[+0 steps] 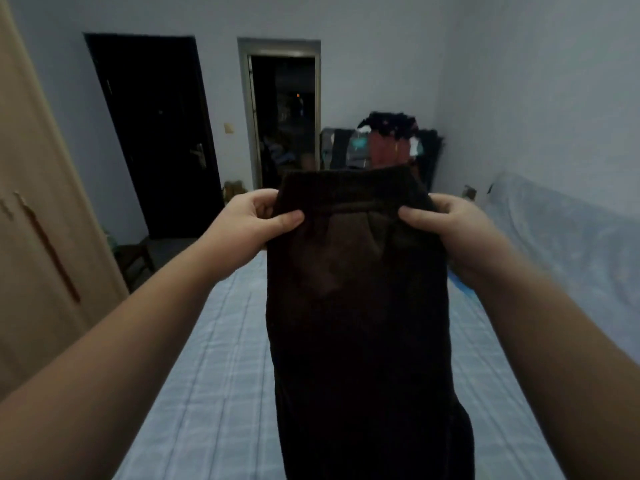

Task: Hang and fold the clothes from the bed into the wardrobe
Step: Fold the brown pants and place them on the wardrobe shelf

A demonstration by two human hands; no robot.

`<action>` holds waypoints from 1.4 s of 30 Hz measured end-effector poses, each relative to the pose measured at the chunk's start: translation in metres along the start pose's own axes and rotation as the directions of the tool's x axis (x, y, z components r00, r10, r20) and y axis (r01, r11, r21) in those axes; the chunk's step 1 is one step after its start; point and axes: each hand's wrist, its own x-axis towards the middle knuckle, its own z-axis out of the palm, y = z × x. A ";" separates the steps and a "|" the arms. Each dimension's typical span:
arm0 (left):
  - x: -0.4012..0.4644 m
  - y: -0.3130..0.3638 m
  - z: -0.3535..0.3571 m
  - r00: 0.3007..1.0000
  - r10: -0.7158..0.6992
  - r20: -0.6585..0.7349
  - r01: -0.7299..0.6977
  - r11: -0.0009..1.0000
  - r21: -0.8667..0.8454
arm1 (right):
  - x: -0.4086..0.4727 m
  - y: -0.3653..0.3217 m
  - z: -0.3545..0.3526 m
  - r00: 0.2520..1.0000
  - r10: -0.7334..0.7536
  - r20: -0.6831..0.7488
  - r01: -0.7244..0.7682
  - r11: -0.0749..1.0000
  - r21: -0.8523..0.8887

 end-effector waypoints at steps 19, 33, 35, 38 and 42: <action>0.160 -0.435 0.106 0.734 -0.584 -0.345 0.657 0.740 0.146 | 0.228 0.473 0.031 0.895 0.439 -0.078 -0.423 0.781 -0.459; -0.093 -0.562 0.211 0.500 -0.853 -0.148 0.861 0.509 -0.023 | -0.071 0.620 0.043 0.692 0.710 -0.132 -0.680 0.578 -0.452; -0.146 -0.576 0.226 0.442 -0.888 -0.129 0.893 0.448 -0.026 | -0.120 0.629 0.043 0.683 0.709 -0.175 -0.683 0.537 -0.495; -0.222 -0.580 0.250 0.360 -0.930 -0.069 0.931 0.363 -0.036 | -0.190 0.634 0.045 0.685 0.684 -0.253 -0.700 0.522 -0.487; -0.291 -0.563 0.279 0.337 -0.942 0.001 0.941 0.336 0.046 | -0.271 0.632 0.054 0.585 0.727 -0.360 -0.806 0.471 -0.360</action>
